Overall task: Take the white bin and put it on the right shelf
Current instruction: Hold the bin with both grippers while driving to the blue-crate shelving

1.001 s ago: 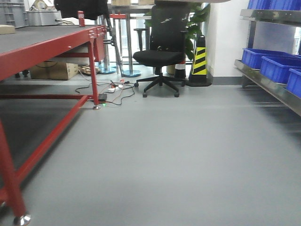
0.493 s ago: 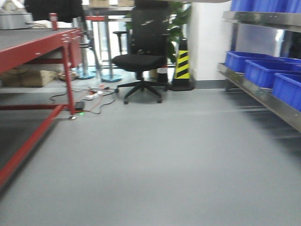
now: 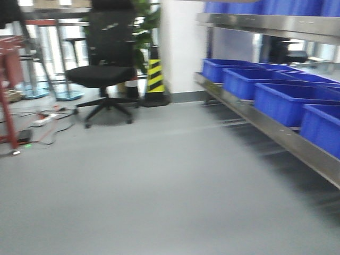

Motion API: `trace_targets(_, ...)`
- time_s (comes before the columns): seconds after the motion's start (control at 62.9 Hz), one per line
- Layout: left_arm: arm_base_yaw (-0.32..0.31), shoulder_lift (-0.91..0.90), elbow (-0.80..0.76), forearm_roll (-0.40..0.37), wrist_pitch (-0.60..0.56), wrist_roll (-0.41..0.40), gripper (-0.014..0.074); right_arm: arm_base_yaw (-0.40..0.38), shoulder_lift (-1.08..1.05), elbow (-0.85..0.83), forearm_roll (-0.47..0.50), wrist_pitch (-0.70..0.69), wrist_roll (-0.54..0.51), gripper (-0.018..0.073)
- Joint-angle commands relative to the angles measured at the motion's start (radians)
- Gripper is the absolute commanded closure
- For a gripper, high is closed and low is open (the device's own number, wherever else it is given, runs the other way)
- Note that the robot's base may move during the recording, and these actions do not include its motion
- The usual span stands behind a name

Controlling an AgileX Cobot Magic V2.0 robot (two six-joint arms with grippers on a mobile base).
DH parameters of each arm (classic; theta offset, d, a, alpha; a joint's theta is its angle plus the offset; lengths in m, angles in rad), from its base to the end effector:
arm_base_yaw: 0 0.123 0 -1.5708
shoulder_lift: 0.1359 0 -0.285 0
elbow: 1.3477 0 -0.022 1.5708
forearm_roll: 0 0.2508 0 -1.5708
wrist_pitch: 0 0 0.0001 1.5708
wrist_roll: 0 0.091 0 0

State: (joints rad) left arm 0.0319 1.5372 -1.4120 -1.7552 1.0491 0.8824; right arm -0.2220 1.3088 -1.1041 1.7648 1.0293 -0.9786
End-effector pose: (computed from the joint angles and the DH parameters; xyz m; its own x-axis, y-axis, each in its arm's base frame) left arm 0.3286 -0.0672 0.4317 -0.5623 -0.4710 -0.6797 0.6340 0.2822 -0.7200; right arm 0.2744 0.0165 0.4076 -0.4528 0.5556 -0.6974 -0.5480 0.4436 0.7092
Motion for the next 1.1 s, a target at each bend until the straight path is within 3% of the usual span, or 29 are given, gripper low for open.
trace_targets(0.0,-0.05,-0.049,-0.036,-0.015,0.254,0.01,0.0722,0.033,-0.044,-0.04,0.06,0.236,-0.028,0.0368)
trace_targets(1.08,-0.05,-0.049,-0.036,-0.015,0.254,0.01,0.0722,0.033,-0.044,-0.04,0.06,0.233,-0.028,0.0368)
